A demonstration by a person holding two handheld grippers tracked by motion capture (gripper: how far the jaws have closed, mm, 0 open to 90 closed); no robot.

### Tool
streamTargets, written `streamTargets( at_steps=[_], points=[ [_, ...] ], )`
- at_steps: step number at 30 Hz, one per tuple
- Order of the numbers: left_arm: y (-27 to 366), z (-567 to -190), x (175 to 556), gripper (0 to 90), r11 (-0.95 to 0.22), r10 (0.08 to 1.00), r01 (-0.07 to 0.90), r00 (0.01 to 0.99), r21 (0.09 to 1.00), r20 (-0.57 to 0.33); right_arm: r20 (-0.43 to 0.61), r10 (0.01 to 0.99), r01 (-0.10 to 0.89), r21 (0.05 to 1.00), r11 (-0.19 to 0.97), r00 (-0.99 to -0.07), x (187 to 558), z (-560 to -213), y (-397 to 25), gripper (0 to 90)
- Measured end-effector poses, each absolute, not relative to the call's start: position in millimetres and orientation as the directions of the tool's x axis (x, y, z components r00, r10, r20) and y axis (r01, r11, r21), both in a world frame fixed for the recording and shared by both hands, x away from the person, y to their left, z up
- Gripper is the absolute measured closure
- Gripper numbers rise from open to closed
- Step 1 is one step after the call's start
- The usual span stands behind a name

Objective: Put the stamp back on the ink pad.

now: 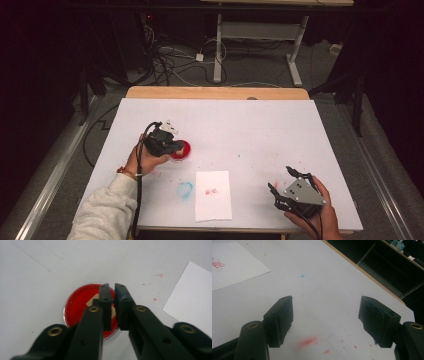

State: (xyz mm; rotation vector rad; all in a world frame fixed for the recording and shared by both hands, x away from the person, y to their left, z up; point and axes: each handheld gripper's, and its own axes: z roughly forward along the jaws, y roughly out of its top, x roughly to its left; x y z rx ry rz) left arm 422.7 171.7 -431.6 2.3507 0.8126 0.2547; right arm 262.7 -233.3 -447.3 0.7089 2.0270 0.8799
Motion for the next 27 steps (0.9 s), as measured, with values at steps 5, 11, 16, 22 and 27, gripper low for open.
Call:
streamTargets(
  at_steps=[5, 11, 16, 22, 27],
  points=[
    [170, -435, 425, 79.5, -0.611, 0.622, 0.498, 0.783, 0.615, -0.016, -0.441, 0.73, 0.174, 0.783, 0.597, -0.522, 263, -447, -234, 27.9],
    [171, -434, 424, 79.7, -0.613, 0.624, 0.493, 0.782, 0.617, -0.005, -0.442, 0.73, 0.172, 0.783, 0.598, -0.521, 262, -447, -234, 27.9],
    [175, -432, 421, 79.6, -0.606, 0.631, 0.483, 0.776, 0.632, 0.011, -0.443, 0.729, 0.169, 0.784, 0.598, -0.521, 262, -446, -234, 27.9],
    [179, -428, 417, 78.0, -0.603, 0.635, 0.467, 0.772, 0.647, 0.034, -0.443, 0.732, 0.167, 0.787, 0.594, -0.519, 263, -445, -234, 28.0],
    [184, -426, 415, 77.5, -0.591, 0.631, 0.449, 0.774, 0.671, 0.038, -0.434, 0.735, 0.168, 0.792, 0.587, -0.521, 267, -445, -233, 27.9]
  ],
)
